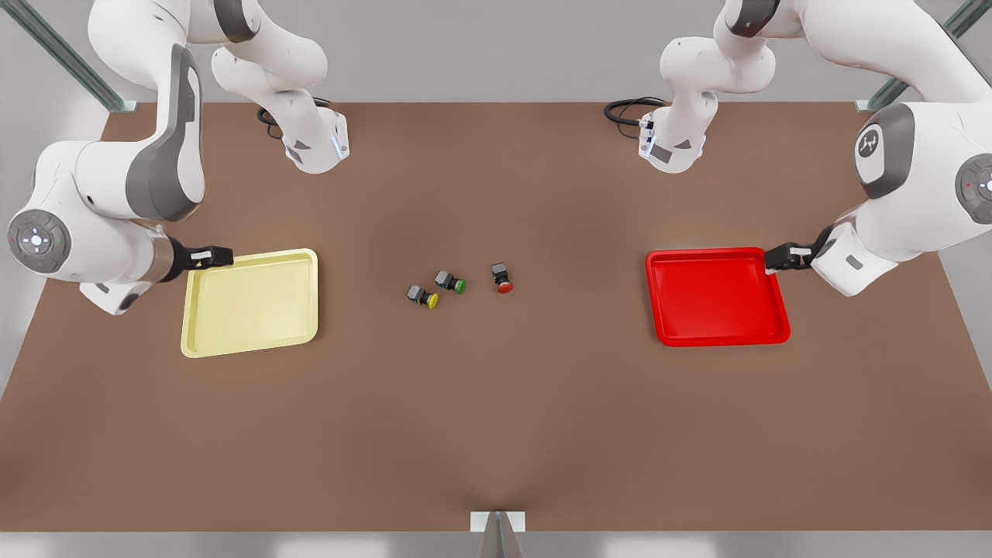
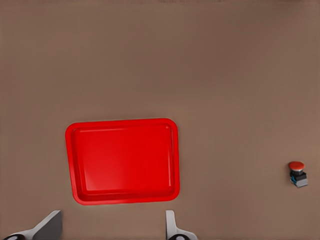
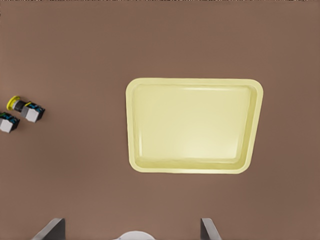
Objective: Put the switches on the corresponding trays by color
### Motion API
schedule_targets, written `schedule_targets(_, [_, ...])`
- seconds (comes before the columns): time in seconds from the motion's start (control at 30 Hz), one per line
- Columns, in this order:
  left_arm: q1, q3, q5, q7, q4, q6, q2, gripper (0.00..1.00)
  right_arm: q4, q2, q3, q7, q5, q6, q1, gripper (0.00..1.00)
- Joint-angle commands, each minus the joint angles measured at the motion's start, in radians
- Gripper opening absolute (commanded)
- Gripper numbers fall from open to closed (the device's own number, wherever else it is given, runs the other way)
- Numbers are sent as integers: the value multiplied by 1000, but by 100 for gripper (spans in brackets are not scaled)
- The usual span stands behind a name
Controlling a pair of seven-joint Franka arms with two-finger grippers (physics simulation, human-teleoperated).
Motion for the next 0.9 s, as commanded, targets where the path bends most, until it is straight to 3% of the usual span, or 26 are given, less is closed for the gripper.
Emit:
schedule_targets(0.0, [0,2,1,-8,0,9,-1,100,-1,-1,0,-110,5,25,0,100])
schedule_targets(0.13, [-58,-1,0,-22,0,9,5,100,-12,11,0,-120,0,52,61,100])
schedule_targets(0.23, [-468,-4,-9,-288,2,67,172,100,-10,172,1,-117,-34,189,277,100])
schedule_targets(0.3, [-626,-12,-20,-650,2,301,286,100,-13,266,3,-107,-3,253,371,100])
schedule_targets(0.47, [-641,-52,-101,-985,2,499,470,100,-119,349,3,-100,110,508,457,100])
schedule_targets(0.5, [-655,-52,-101,-1046,-50,680,484,100,-142,353,3,-100,114,565,466,100])
schedule_targets(0.73, [-742,-52,-226,-1063,-196,759,458,100,-473,339,49,-116,146,1014,497,100])
schedule_targets(0.87, [-756,-52,-235,-1071,-286,854,455,100,-547,287,56,-211,137,1048,497,100])
